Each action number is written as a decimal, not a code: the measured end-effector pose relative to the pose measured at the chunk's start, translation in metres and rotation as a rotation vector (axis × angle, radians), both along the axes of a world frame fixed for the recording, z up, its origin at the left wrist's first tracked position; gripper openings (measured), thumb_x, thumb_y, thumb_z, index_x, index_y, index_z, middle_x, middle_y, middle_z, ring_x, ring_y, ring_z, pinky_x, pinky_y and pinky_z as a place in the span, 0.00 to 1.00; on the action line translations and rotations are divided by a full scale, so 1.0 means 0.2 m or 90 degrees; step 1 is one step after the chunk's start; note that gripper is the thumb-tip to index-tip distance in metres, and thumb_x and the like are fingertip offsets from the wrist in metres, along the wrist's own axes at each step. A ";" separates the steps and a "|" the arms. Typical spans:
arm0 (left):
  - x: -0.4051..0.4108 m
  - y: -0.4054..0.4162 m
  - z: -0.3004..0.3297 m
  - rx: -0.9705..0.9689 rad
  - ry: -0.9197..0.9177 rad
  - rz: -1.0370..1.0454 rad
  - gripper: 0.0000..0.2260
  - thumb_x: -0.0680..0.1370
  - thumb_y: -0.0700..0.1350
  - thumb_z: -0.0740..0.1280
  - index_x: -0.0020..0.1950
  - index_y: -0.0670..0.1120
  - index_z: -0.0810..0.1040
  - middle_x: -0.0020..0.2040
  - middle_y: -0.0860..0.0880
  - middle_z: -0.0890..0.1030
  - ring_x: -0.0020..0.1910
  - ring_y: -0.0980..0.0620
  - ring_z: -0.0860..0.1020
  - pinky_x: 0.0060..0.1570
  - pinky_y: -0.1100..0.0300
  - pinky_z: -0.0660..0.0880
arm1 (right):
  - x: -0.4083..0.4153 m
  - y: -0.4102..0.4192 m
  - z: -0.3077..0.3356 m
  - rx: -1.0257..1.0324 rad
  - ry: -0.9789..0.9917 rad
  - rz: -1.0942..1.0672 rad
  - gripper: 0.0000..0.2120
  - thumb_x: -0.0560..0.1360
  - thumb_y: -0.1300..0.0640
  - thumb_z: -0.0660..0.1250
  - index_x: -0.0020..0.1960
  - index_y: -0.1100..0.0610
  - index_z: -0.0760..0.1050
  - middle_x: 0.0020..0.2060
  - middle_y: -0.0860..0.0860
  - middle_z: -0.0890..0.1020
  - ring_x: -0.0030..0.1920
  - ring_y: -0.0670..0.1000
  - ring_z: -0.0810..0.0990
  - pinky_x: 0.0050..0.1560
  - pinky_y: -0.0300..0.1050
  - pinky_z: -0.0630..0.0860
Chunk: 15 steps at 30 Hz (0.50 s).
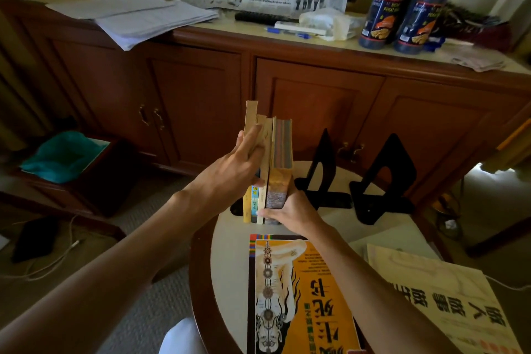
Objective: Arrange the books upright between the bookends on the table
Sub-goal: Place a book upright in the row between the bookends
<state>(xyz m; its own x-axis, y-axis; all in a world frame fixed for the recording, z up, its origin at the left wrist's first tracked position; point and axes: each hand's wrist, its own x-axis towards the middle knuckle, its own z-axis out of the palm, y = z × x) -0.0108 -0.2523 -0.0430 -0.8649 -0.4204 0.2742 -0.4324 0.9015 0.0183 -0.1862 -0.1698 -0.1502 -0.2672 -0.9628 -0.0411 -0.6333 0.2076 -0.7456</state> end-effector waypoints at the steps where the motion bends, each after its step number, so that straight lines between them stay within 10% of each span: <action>1: 0.00 0.00 0.01 0.006 0.003 -0.004 0.31 0.75 0.39 0.73 0.74 0.38 0.64 0.80 0.36 0.46 0.77 0.32 0.55 0.66 0.45 0.72 | 0.00 0.00 0.00 0.001 -0.004 0.007 0.32 0.66 0.45 0.79 0.65 0.53 0.75 0.56 0.47 0.84 0.53 0.44 0.83 0.44 0.27 0.74; 7: 0.02 0.04 0.08 0.014 0.005 0.037 0.39 0.73 0.59 0.72 0.79 0.51 0.58 0.81 0.40 0.51 0.76 0.33 0.60 0.63 0.37 0.73 | -0.03 0.01 0.03 0.041 -0.043 0.072 0.31 0.68 0.47 0.78 0.67 0.51 0.72 0.60 0.48 0.82 0.56 0.44 0.82 0.55 0.40 0.80; 12: -0.07 0.00 0.28 0.317 0.215 0.128 0.39 0.73 0.72 0.60 0.79 0.58 0.55 0.81 0.47 0.55 0.79 0.43 0.53 0.72 0.34 0.58 | -0.10 -0.01 0.13 0.019 -0.199 0.094 0.60 0.58 0.45 0.84 0.78 0.44 0.48 0.64 0.42 0.77 0.62 0.41 0.77 0.60 0.42 0.76; 15: -0.18 -0.11 0.30 0.513 0.255 0.214 0.44 0.71 0.70 0.66 0.80 0.55 0.52 0.79 0.44 0.61 0.76 0.41 0.63 0.70 0.37 0.66 | -0.07 -0.03 0.15 0.027 -0.196 0.093 0.48 0.59 0.45 0.83 0.72 0.43 0.62 0.59 0.43 0.81 0.58 0.42 0.81 0.62 0.51 0.78</action>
